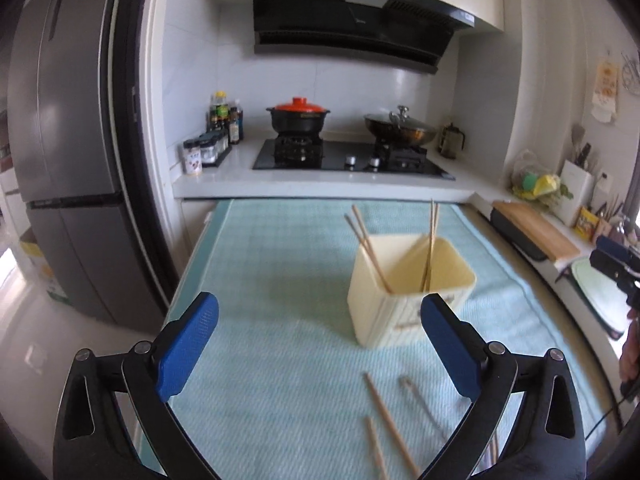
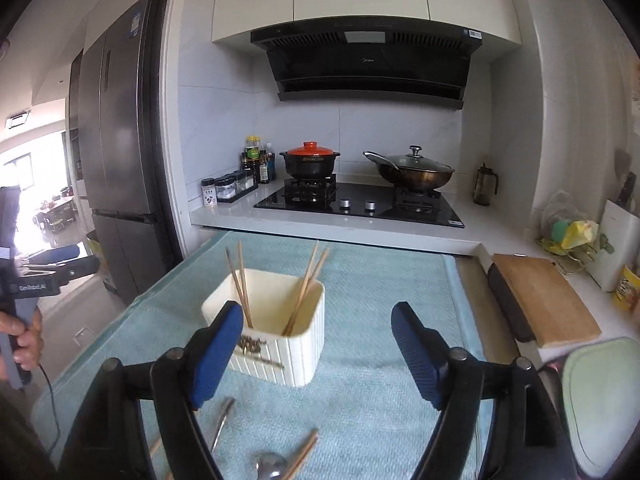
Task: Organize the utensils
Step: 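Open the left tool to drop its chopstick into the holder while the right tool releases its chopstick, then move both open tools back down toward the remaining chopsticks on the towel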
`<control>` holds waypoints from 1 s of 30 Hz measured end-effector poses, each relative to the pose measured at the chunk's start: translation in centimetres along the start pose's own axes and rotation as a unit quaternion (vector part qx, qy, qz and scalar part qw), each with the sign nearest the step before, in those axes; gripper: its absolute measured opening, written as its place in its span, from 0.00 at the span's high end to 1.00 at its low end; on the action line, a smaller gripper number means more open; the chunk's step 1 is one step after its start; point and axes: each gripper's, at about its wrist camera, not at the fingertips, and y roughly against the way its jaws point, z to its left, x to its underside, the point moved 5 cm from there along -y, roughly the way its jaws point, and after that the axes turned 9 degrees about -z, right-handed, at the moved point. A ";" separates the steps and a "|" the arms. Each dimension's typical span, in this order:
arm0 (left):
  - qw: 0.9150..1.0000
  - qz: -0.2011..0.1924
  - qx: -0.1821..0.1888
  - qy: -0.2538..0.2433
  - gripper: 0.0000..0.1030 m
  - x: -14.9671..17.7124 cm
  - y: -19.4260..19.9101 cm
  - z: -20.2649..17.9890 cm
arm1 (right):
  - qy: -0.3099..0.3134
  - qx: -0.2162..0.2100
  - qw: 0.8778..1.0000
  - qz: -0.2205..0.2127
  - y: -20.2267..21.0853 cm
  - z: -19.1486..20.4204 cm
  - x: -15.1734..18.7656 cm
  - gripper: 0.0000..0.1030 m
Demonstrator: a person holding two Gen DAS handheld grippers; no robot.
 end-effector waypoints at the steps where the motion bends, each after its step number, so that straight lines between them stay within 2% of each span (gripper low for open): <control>1: 1.000 0.010 0.003 -0.001 0.02 1.5 1.2 0.3 | 0.004 0.012 1.000 0.002 1.2 0.0 1.1 0.22; 7: 0.998 0.050 -0.018 0.015 0.02 10.3 5.7 1.1 | -0.001 0.071 0.997 0.028 6.6 0.5 8.9 0.21; 11: 0.997 0.067 -0.021 0.041 0.02 15.1 6.4 0.7 | -0.048 0.082 0.993 0.068 8.3 0.6 14.5 0.21; 14: 0.996 0.083 -0.015 0.041 0.02 17.7 6.0 -0.2 | -0.051 0.096 0.989 0.099 9.1 0.8 18.1 0.21; 18: 0.994 0.103 -0.001 0.036 0.02 19.9 5.3 -1.6 | -0.035 0.101 0.987 0.120 9.6 1.2 20.8 0.21; 30: 0.990 0.142 0.012 0.018 0.02 22.3 3.5 -3.7 | -0.067 0.106 0.980 0.153 7.7 0.6 23.5 0.21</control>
